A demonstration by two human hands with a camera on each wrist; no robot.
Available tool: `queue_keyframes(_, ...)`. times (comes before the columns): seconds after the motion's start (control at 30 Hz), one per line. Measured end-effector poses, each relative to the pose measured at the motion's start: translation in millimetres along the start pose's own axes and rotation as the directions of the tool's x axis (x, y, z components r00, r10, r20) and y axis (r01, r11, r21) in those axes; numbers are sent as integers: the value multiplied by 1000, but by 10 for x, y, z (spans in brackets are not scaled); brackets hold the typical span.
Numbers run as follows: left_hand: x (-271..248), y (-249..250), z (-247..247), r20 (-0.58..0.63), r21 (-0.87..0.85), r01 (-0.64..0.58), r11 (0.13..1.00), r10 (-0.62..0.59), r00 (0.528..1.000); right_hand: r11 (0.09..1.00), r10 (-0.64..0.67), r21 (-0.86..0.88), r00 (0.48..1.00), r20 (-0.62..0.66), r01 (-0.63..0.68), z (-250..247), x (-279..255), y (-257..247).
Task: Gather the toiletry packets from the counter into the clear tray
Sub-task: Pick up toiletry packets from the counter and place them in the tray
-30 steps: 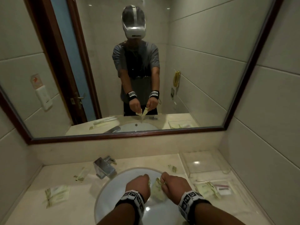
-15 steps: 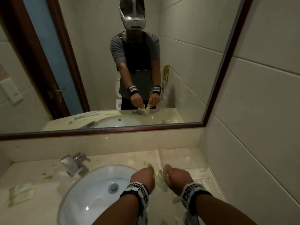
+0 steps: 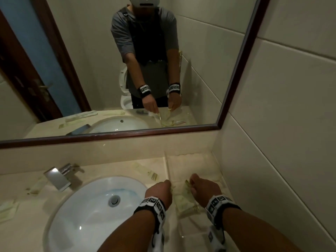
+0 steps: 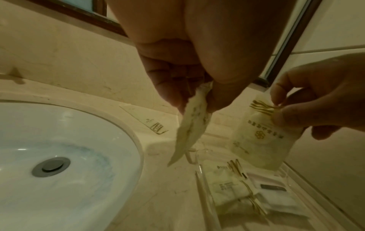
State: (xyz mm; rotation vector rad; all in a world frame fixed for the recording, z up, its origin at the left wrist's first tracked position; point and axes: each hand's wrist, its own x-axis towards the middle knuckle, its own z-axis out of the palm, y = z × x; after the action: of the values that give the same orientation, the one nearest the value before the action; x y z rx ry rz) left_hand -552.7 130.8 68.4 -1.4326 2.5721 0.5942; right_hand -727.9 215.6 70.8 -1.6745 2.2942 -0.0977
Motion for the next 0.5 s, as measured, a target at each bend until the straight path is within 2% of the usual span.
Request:
queue_keyframes(0.13, 96, -46, 24, 28, -80, -24, 996, 26, 999, 990, 137, -28, 991, 13, -136, 49, -22, 151)
queue_keyframes(0.3, 180, -65, 68, 88, -156, -81, 984, 95, 992, 950, 312, 3, 950, 22, -313, 123, -42, 319)
queue_keyframes(0.5, 223, -79, 186, 136, -89, -96, 991, 108, 985, 914, 399, 45, 915, 64, -402, 221, -95, 441)
